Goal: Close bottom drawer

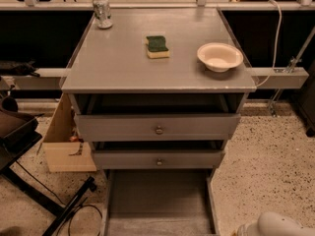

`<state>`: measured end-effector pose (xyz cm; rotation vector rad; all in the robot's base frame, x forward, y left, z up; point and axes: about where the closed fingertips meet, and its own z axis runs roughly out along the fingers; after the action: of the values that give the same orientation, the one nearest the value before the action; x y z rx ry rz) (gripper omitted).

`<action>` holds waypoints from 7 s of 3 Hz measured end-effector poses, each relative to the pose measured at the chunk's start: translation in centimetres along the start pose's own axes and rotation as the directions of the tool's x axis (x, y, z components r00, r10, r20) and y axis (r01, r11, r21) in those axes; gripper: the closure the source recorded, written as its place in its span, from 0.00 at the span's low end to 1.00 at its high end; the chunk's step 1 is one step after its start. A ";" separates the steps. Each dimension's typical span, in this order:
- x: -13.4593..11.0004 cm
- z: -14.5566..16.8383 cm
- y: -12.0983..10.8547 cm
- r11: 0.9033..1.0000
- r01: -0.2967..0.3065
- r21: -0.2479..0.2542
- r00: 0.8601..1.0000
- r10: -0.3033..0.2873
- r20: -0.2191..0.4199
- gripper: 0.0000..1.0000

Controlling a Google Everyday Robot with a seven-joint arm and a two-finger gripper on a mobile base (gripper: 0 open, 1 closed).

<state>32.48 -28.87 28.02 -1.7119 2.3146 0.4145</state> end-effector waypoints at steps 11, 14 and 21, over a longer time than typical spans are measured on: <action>-7.5 23.8 0.2 0.996 0.092 0.020 0.846 -0.088 0.526 1.00; -9.6 24.5 -4.2 0.995 0.099 0.023 0.848 -0.096 0.521 1.00; -15.1 22.7 -14.4 0.989 0.115 0.091 0.819 -0.146 0.555 1.00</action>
Offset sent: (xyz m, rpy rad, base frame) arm 0.0016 0.0154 -0.0571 0.0585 0.0375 0.0064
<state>51.04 -11.20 10.81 -1.4563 1.7548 0.7123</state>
